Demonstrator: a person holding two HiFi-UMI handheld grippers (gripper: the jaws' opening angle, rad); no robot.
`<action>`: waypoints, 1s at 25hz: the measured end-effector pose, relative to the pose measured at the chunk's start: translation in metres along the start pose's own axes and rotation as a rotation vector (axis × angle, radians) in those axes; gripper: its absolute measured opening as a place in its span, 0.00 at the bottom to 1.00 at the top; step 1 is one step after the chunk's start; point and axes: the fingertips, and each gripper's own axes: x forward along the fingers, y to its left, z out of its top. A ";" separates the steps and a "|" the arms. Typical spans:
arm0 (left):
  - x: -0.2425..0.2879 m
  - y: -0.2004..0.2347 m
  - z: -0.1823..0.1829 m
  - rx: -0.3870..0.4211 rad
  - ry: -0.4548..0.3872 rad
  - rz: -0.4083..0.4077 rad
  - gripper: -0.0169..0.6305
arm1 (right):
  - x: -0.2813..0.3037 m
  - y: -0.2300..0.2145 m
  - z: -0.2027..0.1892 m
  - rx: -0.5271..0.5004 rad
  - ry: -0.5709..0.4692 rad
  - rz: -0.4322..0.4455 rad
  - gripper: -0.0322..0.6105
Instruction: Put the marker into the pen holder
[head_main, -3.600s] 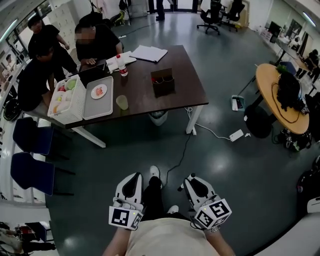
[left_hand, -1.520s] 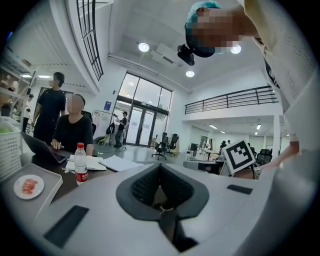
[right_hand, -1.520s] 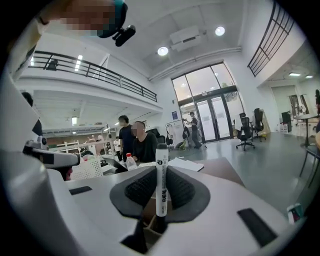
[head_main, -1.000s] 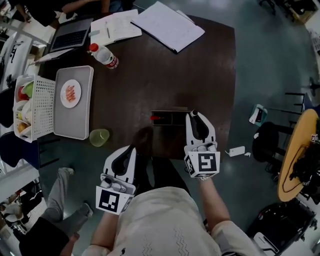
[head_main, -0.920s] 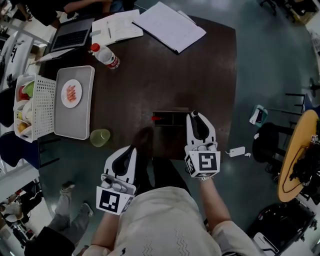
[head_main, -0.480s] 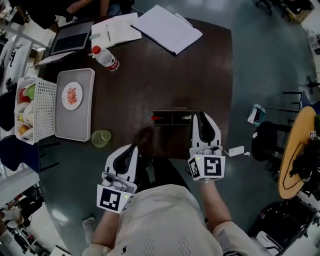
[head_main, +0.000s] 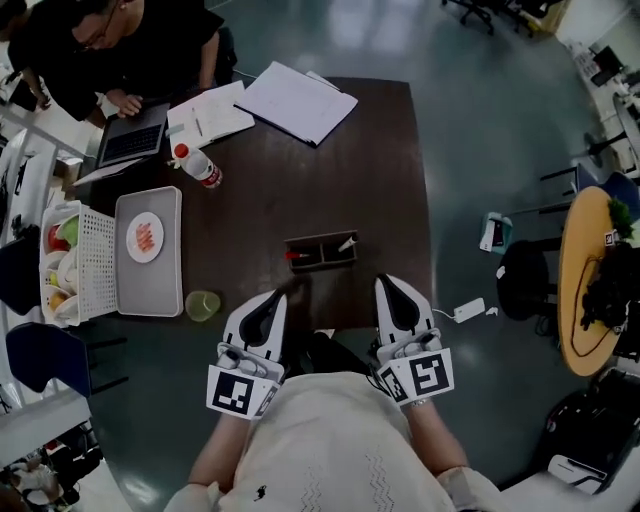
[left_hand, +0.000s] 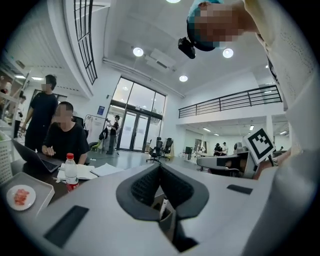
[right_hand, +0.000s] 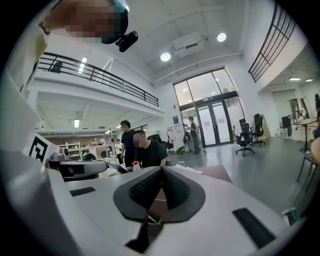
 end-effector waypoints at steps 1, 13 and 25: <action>0.002 -0.006 0.001 0.003 -0.001 -0.013 0.04 | -0.007 0.003 -0.001 0.004 0.005 -0.003 0.08; -0.002 -0.046 0.007 0.049 -0.007 -0.069 0.04 | -0.043 0.012 -0.003 0.036 -0.009 -0.003 0.08; 0.007 -0.037 0.006 0.062 -0.002 -0.049 0.04 | -0.032 -0.001 -0.003 0.046 0.001 -0.018 0.08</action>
